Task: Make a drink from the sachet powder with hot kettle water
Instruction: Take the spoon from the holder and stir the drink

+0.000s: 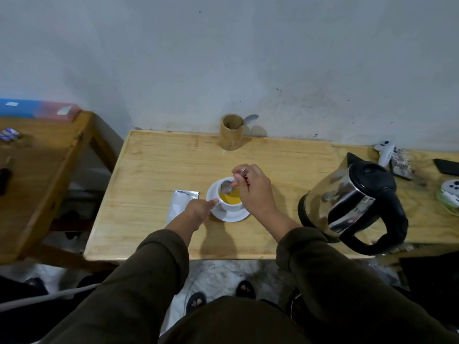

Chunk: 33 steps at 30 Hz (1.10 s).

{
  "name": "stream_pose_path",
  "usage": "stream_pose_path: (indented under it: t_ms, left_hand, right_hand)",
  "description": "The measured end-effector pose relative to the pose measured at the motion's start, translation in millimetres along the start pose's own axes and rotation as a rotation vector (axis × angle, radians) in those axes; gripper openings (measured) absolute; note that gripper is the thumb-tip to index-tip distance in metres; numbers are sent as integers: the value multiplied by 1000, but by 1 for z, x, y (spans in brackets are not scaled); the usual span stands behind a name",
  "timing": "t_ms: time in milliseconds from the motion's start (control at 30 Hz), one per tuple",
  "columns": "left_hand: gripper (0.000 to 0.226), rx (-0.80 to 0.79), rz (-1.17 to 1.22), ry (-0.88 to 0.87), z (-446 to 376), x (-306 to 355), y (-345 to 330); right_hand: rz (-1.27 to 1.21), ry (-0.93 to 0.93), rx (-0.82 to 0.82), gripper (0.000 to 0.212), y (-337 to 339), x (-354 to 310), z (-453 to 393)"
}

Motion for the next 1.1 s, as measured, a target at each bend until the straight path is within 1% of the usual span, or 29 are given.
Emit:
stream_pose_path:
  t_ms: [133,233,300,333,467,600,733,900,1000,1100]
  left_hand:
    - [36,29,11,-29,5,2,-2]
    - [28,64,20,-60,6,1,-2]
    - [49,83,36,-83,4,0,-3]
    - [53,82,29,-92,3,0,-3]
    - [53,116,-7,-100,9,3,-4]
    - [46,104,18,-45,11,2,-4]
    - [37,107,80,-35,8,-2,-2]
    - [44,101,96,-36,10,0,-3]
    - [43,101,108,-35,12,0,-4]
    - [45,104,115,-28,12,0,-4]
  right_hand:
    - [36,16,-76,16,-5,9,4]
    - [96,12,-164,21,-10,15,5]
    - [134,23,-200,24,-11,16,6]
    - [143,25,-214,25,-12,18,6]
    - [176,6,-274,27,-17,26,5]
    - [161,-17,-275,27,-15,30,2]
    - [145,-33,-291,26,-13,27,-1]
    - [180,-48,-307,24,-11,28,-4]
    - [224,-58,-286,24,-8,31,-5]
    - [216,-58,-250,25,-7,33,-5]
Point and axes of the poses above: each hand's wrist, its own z-axis away from the middle knuckle, its own y-axis out of the back of the hand, x = y × z, the point moved 5 cm from there along -z, towards the middle knuckle, and after that the axes turned 3 degrees about -z, right-handed, at the moved point
